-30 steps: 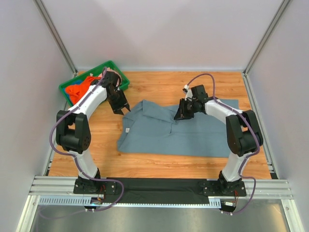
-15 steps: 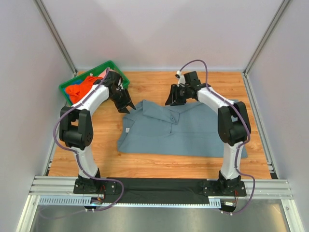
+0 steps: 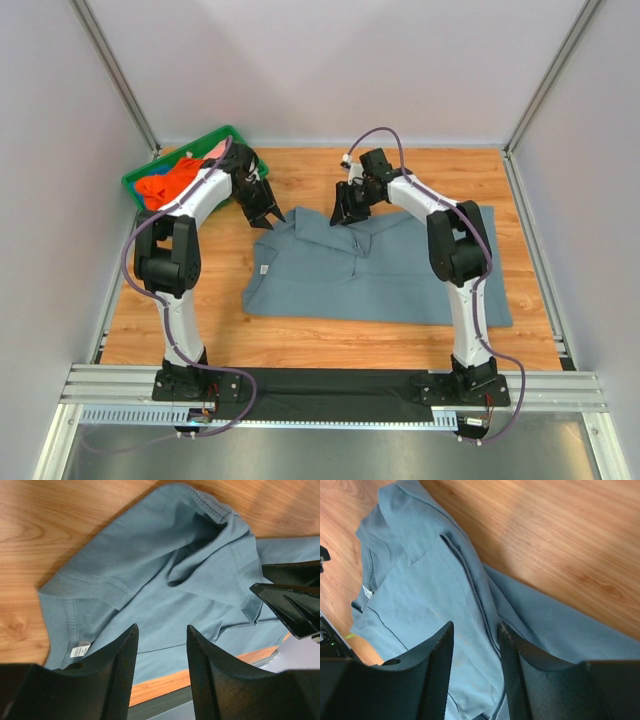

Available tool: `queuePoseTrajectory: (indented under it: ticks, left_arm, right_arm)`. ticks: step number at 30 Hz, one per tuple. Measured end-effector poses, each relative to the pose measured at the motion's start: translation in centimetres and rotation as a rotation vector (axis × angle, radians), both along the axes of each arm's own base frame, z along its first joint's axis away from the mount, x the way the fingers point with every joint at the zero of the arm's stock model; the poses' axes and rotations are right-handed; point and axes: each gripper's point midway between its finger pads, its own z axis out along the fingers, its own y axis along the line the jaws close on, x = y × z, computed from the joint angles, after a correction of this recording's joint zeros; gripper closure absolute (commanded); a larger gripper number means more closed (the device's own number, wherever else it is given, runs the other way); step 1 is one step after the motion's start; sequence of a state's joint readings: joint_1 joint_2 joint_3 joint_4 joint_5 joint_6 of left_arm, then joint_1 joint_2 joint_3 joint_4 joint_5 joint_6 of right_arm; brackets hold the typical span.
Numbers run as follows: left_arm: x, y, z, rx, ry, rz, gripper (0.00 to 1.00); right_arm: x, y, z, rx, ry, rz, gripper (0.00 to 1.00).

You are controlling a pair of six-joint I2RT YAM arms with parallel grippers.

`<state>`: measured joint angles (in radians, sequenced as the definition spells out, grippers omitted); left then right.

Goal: Fold and stack the t-shirts
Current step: Fold the tshirt

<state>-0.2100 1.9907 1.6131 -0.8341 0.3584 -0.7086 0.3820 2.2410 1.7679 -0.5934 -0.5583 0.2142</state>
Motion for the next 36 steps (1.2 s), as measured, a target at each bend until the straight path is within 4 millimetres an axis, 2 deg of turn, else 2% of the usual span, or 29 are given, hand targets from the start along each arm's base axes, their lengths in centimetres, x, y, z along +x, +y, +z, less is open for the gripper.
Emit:
queuePoseTrajectory:
  ticks: [3,4,7,9,11,12,13,15,20,26,30,36]
  left_arm:
    - [0.0,0.0,0.0,0.000,0.000,0.000,0.50]
    - [-0.1,0.0,-0.1,0.001,0.002,0.001,0.50]
    - [-0.4,0.1,-0.4,0.004,0.012,0.001,0.50]
    - [-0.9,0.2,-0.9,0.008,0.027,0.001,0.50]
    - [-1.4,0.4,-1.2,0.015,0.044,0.003,0.50]
    - [-1.6,0.5,-1.3,0.019,0.050,0.004,0.50]
    - [-1.8,0.6,-1.3,0.023,0.055,0.005,0.50]
    - [-2.0,0.7,-1.2,0.027,0.056,0.006,0.50]
    - [-3.0,0.9,-1.0,0.029,0.057,0.007,0.50]
    - [-3.7,1.0,-1.0,0.027,0.063,0.005,0.50]
    - [-3.2,0.4,-0.9,-0.007,0.039,-0.001,0.50]
    - [-1.2,-1.7,0.6,-0.127,-0.036,0.005,0.50]
  right_arm:
    - [-0.3,0.5,0.0,-0.004,-0.006,0.019,0.71]
    - [-0.4,0.6,-0.1,-0.006,-0.008,0.023,0.79]
    - [-0.5,0.8,-0.2,-0.024,-0.018,0.028,0.87]
    - [-0.6,0.8,-0.3,-0.037,-0.022,0.028,0.88]
    - [-0.8,0.9,-0.3,-0.058,-0.025,0.025,0.85]
    - [-1.0,0.9,-0.2,-0.069,-0.028,0.024,0.81]
    - [-1.2,1.0,-0.1,-0.082,-0.033,0.027,0.73]
    - [-1.6,1.3,0.3,-0.099,-0.045,0.033,0.68]
    - [-2.9,2.2,1.1,-0.134,-0.079,0.053,0.66]
    - [-3.8,2.5,0.7,-0.179,-0.091,0.057,0.66]
    - [-3.6,2.4,0.5,-0.203,-0.104,0.044,0.65]
    - [-3.1,1.9,0.3,-0.235,-0.120,0.022,0.65]
